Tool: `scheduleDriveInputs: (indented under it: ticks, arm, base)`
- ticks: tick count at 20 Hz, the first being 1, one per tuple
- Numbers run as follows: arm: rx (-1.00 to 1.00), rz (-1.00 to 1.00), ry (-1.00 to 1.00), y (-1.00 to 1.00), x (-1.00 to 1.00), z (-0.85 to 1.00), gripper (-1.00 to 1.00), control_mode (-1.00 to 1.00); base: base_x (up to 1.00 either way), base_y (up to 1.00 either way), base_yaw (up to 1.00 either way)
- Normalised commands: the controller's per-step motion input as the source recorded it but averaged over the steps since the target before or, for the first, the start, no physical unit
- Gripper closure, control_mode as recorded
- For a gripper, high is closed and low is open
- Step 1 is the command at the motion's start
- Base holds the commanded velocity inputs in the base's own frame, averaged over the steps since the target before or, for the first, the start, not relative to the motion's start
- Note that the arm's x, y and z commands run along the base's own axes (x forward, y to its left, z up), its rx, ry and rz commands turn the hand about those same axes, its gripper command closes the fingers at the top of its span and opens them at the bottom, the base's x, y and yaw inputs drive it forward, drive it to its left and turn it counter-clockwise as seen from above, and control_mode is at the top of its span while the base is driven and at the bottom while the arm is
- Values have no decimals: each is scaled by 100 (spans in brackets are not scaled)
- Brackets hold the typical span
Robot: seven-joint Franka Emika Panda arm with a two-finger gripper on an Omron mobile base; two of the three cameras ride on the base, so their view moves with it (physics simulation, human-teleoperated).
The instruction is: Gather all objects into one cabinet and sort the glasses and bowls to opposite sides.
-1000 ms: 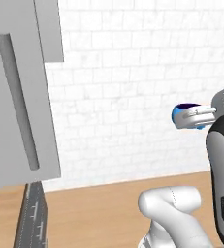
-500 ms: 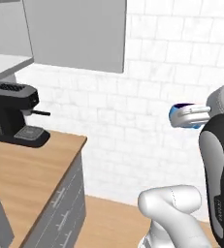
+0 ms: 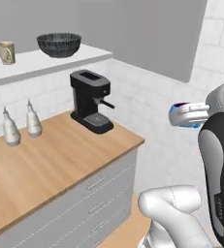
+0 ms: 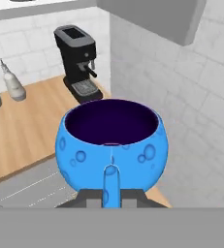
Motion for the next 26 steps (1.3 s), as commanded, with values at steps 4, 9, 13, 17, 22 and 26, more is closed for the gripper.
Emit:
scheduleDriveInputs:
  ticks: [4,9,13,17,22,26]
  arm:
    - [0,0,0,0,0,0,100,100]
    - [0,0,0,0,0,0,100,100]
    - [0,0,0,0,0,0,100,100]
    - [0,0,0,0,0,0,100,100]
    - [0,0,0,0,0,0,100,100]
    - [0,0,0,0,0,0,100,100]
  base:
    - [13,0,95]
    - [4,1,94]
    - [25,24,60]
    - [48,37,22]
    - [70,46,1]
    - [76,12,-4]
